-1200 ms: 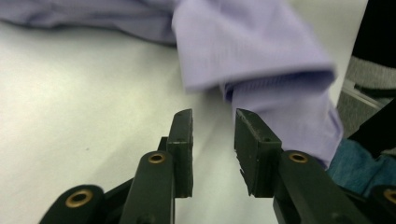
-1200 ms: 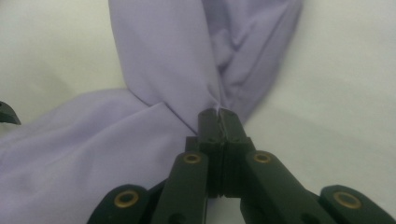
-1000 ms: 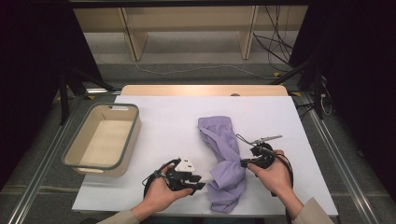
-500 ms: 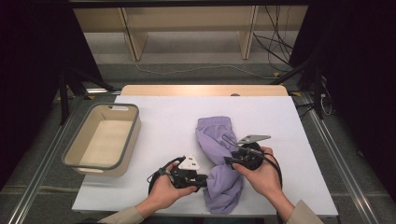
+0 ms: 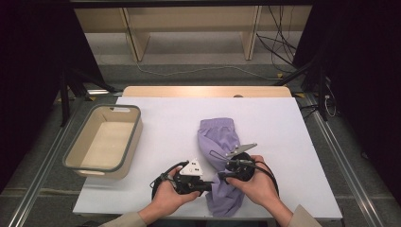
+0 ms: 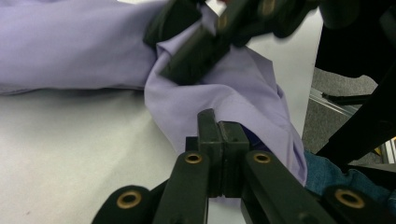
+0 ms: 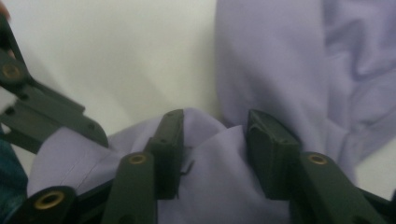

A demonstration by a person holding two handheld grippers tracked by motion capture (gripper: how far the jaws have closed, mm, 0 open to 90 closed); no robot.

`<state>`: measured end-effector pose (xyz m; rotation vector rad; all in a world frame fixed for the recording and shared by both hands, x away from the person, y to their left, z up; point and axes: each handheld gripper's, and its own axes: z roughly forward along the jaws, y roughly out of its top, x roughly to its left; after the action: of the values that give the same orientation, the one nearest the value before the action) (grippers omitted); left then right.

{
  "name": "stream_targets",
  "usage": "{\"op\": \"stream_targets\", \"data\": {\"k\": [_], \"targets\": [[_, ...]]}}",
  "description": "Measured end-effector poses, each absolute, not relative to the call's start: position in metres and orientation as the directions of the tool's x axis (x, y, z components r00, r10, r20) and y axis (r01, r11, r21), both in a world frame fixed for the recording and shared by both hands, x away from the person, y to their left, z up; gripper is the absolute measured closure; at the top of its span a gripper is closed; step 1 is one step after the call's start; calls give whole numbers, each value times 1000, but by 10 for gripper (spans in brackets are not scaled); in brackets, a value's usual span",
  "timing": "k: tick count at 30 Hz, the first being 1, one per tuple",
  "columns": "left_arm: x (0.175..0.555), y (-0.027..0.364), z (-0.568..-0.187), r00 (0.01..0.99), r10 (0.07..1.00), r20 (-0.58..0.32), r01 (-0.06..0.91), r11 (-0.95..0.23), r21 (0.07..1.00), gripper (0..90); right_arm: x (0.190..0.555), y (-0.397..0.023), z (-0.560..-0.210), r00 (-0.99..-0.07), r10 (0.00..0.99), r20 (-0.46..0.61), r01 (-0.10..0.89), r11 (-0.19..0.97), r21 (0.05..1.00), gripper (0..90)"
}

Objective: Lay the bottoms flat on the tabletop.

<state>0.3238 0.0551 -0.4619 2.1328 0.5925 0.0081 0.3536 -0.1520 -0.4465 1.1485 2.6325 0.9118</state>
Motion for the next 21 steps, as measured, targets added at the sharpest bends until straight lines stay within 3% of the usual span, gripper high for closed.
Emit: {"op": "stream_targets", "data": {"k": [3,5,12,21], "targets": [[321,55,-457,888,413,-203,399,-470,787,897,352,-149,-451,-726,679,111,614,567,548,810],[319,55,-454,889,413,-199,390,-455,800,897,351,-150,-450,-719,683,129,627,558,544,881],[311,53,-440,905,389,-171,335,-407,850,897,343,-168,-425,-690,710,139,621,483,618,891],[311,38,-441,919,362,-159,318,-436,842,896,333,-187,-430,-649,735,196,679,444,585,837]]}}
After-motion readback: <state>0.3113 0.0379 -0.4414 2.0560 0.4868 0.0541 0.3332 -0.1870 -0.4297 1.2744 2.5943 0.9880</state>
